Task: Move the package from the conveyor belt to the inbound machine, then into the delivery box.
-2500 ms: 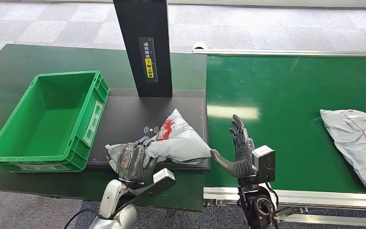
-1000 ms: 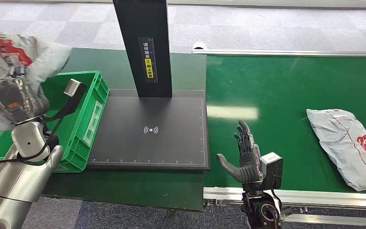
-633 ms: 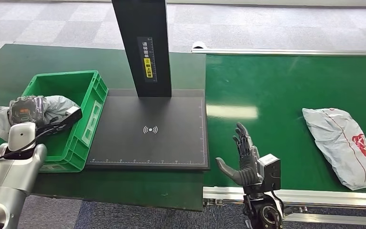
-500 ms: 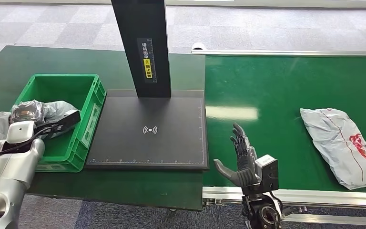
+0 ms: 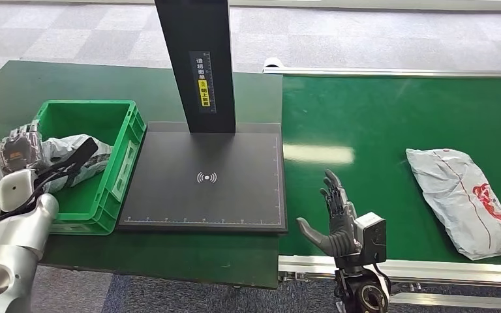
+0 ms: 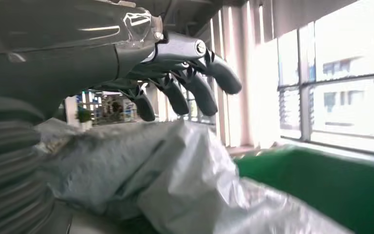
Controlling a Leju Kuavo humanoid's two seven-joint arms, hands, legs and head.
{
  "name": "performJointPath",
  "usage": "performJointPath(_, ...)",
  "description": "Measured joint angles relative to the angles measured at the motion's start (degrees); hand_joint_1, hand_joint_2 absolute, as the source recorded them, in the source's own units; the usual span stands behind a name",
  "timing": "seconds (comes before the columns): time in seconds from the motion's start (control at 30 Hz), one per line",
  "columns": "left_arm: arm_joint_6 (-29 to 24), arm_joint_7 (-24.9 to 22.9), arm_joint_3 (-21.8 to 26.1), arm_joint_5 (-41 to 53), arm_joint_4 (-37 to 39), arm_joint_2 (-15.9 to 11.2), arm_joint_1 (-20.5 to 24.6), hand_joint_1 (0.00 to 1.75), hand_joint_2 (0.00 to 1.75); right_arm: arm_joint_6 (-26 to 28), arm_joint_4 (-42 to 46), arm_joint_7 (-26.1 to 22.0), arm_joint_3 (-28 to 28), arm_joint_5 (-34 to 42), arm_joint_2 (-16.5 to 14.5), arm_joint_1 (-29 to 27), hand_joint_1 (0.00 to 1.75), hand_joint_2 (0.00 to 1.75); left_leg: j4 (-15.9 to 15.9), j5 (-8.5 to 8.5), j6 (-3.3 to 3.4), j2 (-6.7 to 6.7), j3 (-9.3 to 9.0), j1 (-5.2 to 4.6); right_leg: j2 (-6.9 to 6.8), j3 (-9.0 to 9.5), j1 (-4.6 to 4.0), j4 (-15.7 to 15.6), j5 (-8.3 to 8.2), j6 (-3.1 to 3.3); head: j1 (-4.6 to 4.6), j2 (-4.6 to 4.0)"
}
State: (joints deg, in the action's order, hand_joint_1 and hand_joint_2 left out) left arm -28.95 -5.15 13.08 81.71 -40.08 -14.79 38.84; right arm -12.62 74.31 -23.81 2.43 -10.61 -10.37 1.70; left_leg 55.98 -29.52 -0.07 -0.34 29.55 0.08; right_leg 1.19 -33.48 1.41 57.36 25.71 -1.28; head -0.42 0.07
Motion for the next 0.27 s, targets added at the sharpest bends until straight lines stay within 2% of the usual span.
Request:
performJointPath(0.07,-4.47,4.39,0.08,-3.34,-2.86,0.94,-1.21,0.00,1.75,0.28,0.00,0.04,0.02,0.19,-0.05,-0.01,0.00,1.75,0.00,0.00,0.01,0.00,0.02,-0.01,0.00,-0.01,0.02,-0.01,0.00,0.00,-0.01,0.00)
performJointPath(0.13,-7.09,10.81,0.04,-10.45,-6.95,2.27,-2.86,0.00,1.75,0.43,0.00,0.05,0.04,0.37,-0.06,0.00,0.00,1.75,0.01,-0.01,0.02,-0.01,0.03,-0.02,0.00,-0.01,0.03,-0.02,0.00,0.00,-0.01,0.00)
performJointPath(0.2,-6.93,17.15,-0.18,-19.51,-11.50,3.80,-4.56,0.00,1.75,0.56,0.00,0.04,0.06,0.49,-0.06,0.01,0.00,1.75,0.01,-0.02,0.03,-0.01,0.04,-0.03,0.00,-0.02,0.04,-0.03,0.00,0.00,-0.01,0.00)
performJointPath(0.27,-5.94,20.12,-0.47,-24.56,-14.59,4.89,-5.71,0.00,1.75,0.65,0.00,0.03,0.07,0.56,-0.06,0.02,0.00,1.75,0.01,-0.03,0.03,-0.01,0.05,-0.04,-0.01,-0.02,0.04,-0.03,0.00,-0.01,-0.01,0.00)
